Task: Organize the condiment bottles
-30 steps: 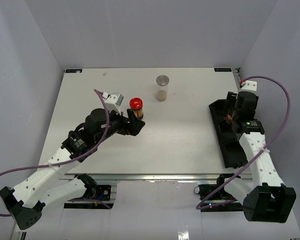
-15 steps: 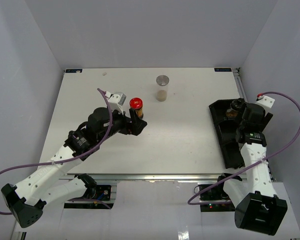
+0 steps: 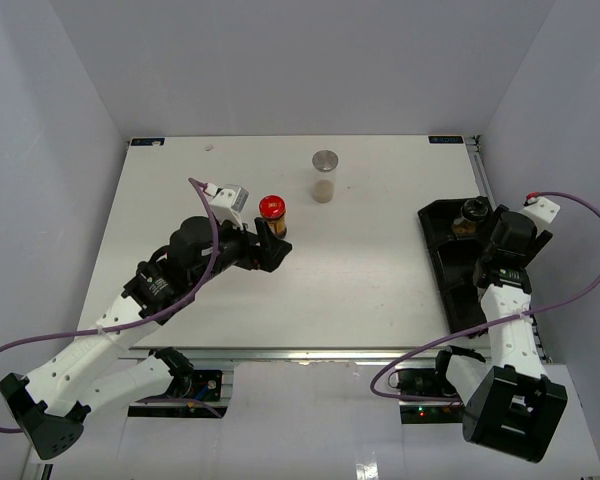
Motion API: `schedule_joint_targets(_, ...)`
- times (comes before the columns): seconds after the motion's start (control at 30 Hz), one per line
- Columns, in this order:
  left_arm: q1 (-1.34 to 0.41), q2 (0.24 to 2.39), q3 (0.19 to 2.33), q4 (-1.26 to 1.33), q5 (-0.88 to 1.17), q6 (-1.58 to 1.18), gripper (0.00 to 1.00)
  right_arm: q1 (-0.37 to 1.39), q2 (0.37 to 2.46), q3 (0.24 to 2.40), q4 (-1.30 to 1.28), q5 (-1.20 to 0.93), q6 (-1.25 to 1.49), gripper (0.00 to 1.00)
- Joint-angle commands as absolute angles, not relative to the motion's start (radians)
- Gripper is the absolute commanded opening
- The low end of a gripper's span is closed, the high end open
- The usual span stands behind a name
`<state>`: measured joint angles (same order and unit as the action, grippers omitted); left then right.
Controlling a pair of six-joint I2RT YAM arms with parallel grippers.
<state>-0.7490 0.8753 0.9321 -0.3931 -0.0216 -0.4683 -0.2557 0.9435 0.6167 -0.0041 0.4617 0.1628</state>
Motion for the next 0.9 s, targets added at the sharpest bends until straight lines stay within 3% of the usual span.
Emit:
schedule_joint_targets(0.0, -0.749, 0.861, 0.975, -0.388, -0.016, -0.47, 0.98, -0.261, 0.974, 0.631, 0.232, 0.444, 0.196, 0.08)
schedule_joint_targets(0.3, -0.749, 0.875, 0.991, -0.396, -0.021, -0.459, 0.98, -0.261, 1.015, 0.546, 0.427, 0.406, 0.141, 0.08)
schedule_joint_targets(0.6, -0.749, 0.865, 0.994, -0.413, -0.03, -0.453, 0.98, -0.264, 1.067, 0.5, 0.488, 0.424, 0.15, 0.22)
schedule_joint_targets(0.7, -0.749, 0.864, 0.996, -0.414, -0.028, -0.453, 0.98, -0.265, 1.074, 0.5, 0.49, 0.392, 0.158, 0.36)
schedule_joint_targets(0.73, -0.749, 0.862, 0.996, -0.414, -0.028, -0.453, 0.98, -0.265, 1.074, 0.5, 0.485, 0.391, 0.158, 0.36)
schedule_joint_targets(0.87, -0.749, 0.856, 0.988, -0.414, -0.028, -0.457, 0.98, -0.267, 1.075, 0.495, 0.482, 0.409, 0.163, 0.61)
